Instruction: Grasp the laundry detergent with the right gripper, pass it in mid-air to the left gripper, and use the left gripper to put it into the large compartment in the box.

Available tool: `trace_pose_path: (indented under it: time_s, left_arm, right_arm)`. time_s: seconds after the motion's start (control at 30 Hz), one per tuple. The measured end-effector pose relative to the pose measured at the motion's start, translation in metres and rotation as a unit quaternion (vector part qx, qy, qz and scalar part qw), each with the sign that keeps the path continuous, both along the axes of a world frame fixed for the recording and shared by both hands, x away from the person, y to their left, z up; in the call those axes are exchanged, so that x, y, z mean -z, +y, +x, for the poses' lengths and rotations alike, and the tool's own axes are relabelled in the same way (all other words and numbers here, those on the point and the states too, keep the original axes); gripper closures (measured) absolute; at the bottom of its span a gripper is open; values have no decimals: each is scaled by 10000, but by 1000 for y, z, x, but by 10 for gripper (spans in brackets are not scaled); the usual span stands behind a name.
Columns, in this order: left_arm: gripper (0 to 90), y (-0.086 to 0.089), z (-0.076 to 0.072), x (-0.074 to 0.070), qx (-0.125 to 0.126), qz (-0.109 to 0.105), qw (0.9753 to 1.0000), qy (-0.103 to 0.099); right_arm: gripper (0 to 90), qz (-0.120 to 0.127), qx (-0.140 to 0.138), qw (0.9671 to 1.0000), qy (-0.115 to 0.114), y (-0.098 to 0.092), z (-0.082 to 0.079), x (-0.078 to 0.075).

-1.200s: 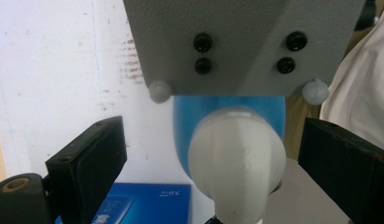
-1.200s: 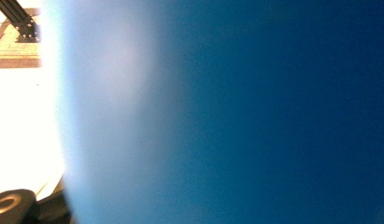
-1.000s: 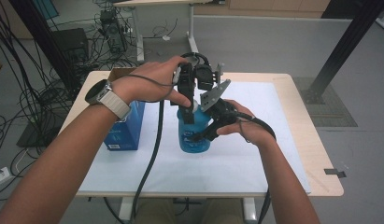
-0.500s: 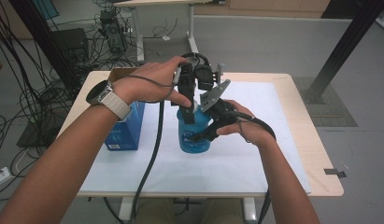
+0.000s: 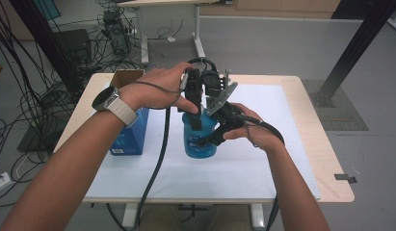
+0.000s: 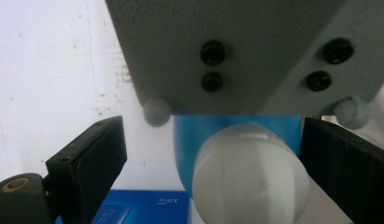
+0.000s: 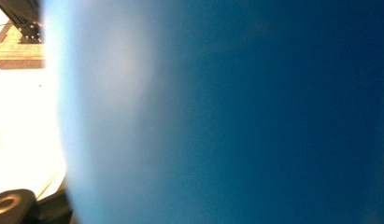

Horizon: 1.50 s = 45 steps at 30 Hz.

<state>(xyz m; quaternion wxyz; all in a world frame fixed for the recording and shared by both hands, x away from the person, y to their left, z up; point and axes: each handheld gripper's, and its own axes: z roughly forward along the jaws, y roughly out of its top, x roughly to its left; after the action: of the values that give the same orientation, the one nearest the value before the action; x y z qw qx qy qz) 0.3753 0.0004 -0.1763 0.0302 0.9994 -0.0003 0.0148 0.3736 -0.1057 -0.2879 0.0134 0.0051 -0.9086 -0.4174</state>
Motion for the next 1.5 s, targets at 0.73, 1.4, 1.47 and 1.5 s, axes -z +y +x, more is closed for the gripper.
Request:
trace_pose_path:
  time_s: [0.73,1.4,1.47,1.5]
  left_arm:
    - [135,1,2,11,26,-103,9997,199]
    - [216,2,6,15,36,-222,9987,449]
    - [237,2,6,15,27,-235,9986,476]
    - [240,2,6,15,24,-237,9986,474]
  right_arm:
    - [434,38,6,10000,-16,0,-2,-1]
    - [434,107,47,9999,32,-3,-2,-1]
    - [434,96,50,9999,20,-3,-2,-1]
    - [434,96,57,9999,29,-3,-2,-1]
